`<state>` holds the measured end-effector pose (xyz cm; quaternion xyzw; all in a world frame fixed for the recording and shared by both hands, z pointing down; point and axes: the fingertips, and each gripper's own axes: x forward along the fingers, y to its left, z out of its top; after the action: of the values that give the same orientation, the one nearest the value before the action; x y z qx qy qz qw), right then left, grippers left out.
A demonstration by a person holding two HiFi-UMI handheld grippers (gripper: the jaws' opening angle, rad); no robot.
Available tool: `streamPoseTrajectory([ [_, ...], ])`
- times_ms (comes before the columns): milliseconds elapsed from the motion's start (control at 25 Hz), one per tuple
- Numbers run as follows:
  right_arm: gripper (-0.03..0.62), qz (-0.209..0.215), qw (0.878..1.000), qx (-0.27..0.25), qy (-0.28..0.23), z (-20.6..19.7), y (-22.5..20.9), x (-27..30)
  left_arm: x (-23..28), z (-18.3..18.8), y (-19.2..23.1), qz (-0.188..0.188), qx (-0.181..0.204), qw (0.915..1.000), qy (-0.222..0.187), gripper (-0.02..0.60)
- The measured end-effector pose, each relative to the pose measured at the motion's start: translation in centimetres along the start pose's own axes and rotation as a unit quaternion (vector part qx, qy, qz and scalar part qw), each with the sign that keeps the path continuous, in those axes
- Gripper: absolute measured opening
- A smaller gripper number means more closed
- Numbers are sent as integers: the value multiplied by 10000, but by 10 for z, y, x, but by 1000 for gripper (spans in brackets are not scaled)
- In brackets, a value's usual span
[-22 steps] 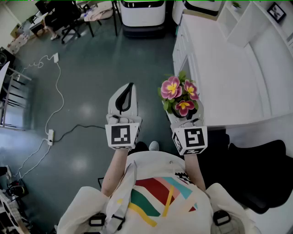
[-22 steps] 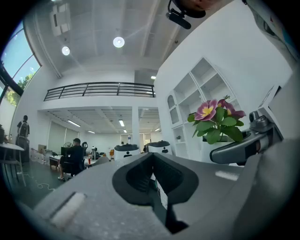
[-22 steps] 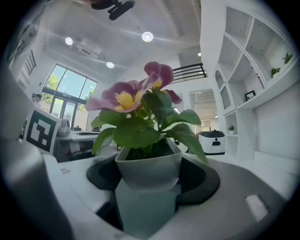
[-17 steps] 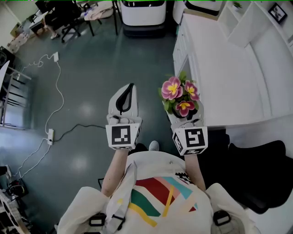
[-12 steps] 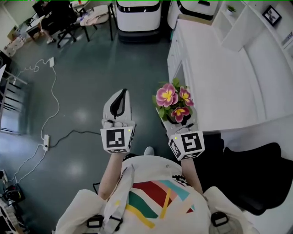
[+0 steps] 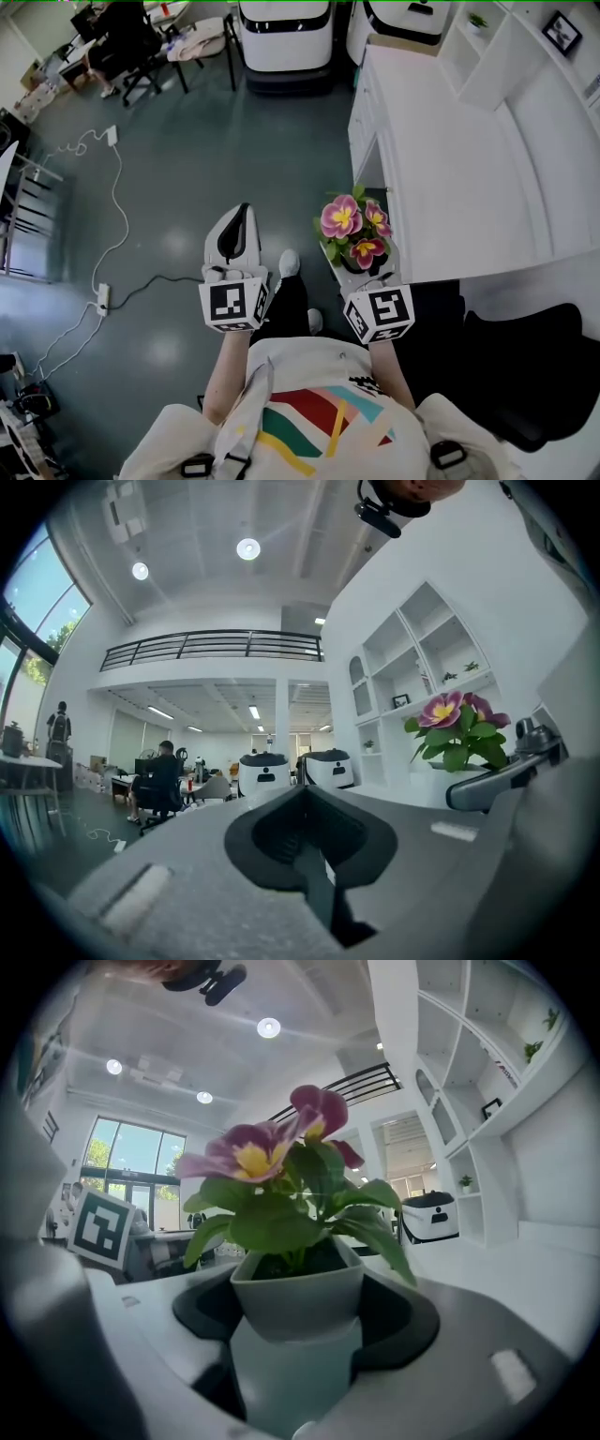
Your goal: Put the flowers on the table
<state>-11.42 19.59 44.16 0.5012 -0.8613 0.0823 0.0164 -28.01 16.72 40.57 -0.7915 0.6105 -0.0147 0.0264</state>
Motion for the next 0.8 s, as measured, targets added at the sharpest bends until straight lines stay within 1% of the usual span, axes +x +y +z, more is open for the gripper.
streamPoseTrajectory([
  [120, 342, -104, 9999, 15, -10, 0, -20, 8, 22, 3, -5, -70, 19, 9999, -118, 5],
  [240, 342, -248, 9997, 20, -14, 0, -37, 19, 43, 1, -9, -199, -29, 9997, -149, 5],
  [360, 342, -337, 9994, 1, -52, 7, -54, 37, 68, 5, -8, -305, -7, 9993, -219, 5],
  [560, 342, -318, 9993, -107, -170, 23, -74, 78, 110, 15, 10, -239, 26, 9992, -330, 5],
  [800, 342, -163, 9995, -254, -111, 35, -85, 141, 157, 2, 40, -141, -46, 9995, -269, 5],
])
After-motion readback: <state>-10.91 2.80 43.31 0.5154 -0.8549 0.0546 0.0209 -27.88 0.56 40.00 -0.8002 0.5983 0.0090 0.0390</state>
